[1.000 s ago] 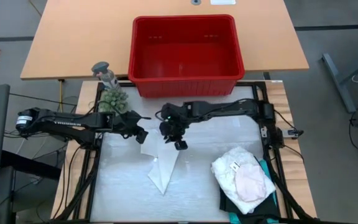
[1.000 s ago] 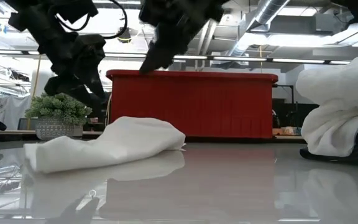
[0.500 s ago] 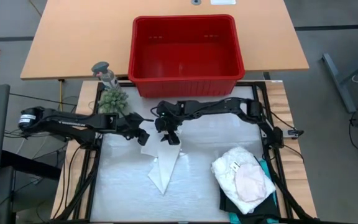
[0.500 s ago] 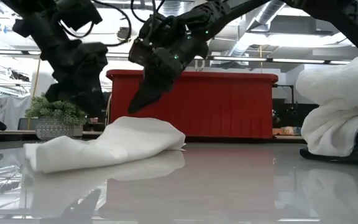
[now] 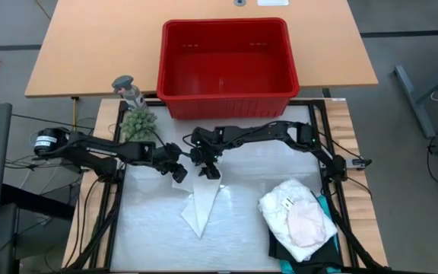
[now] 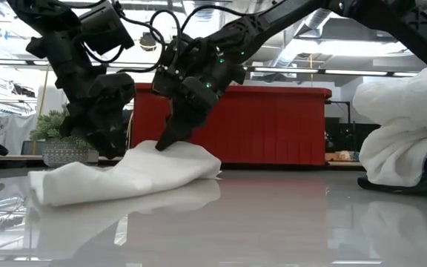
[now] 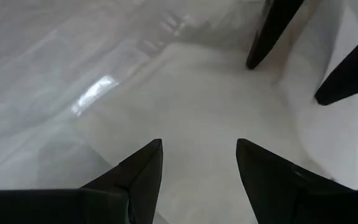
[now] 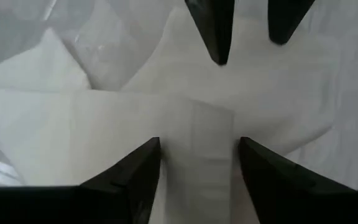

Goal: Fold Laundry from Bin
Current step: Fold the white boxers

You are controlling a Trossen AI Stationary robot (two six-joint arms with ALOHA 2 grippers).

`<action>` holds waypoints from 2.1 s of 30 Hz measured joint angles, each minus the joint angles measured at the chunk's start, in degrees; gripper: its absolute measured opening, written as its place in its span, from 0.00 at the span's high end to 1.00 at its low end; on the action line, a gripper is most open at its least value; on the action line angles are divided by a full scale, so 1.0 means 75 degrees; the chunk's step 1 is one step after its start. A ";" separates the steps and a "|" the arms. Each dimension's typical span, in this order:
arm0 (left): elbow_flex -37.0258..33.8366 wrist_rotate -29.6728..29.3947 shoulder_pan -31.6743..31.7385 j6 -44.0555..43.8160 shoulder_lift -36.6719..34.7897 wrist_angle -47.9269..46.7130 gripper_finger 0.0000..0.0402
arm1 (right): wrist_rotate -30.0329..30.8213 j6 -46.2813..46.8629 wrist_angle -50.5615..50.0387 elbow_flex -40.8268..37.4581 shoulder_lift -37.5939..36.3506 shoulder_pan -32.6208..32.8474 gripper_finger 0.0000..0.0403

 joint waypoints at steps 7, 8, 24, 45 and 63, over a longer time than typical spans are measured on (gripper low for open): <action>0.0000 -0.0074 -0.0096 0.0061 0.0004 0.0019 0.52 | -0.0003 0.0167 -0.0127 0.0008 0.0047 0.0026 0.64; 0.0000 -0.0100 -0.0096 0.0069 0.0004 0.0017 0.52 | -0.0003 0.0173 -0.0167 0.0009 0.0046 0.0026 0.71; 0.0029 -0.0134 -0.0194 0.0541 0.1351 0.0800 0.52 | 0.0065 0.0191 -0.1853 0.0690 -0.0370 0.0020 0.95; 0.0009 -0.0645 -0.0389 0.0578 0.1636 0.0870 0.52 | 0.0169 -0.0403 -0.3849 0.1119 -0.0478 0.0026 0.88; 0.0000 -0.1007 -0.0878 0.0168 0.1642 0.0810 0.52 | 0.0163 -0.0203 -0.5981 0.0849 -0.1172 0.1192 0.83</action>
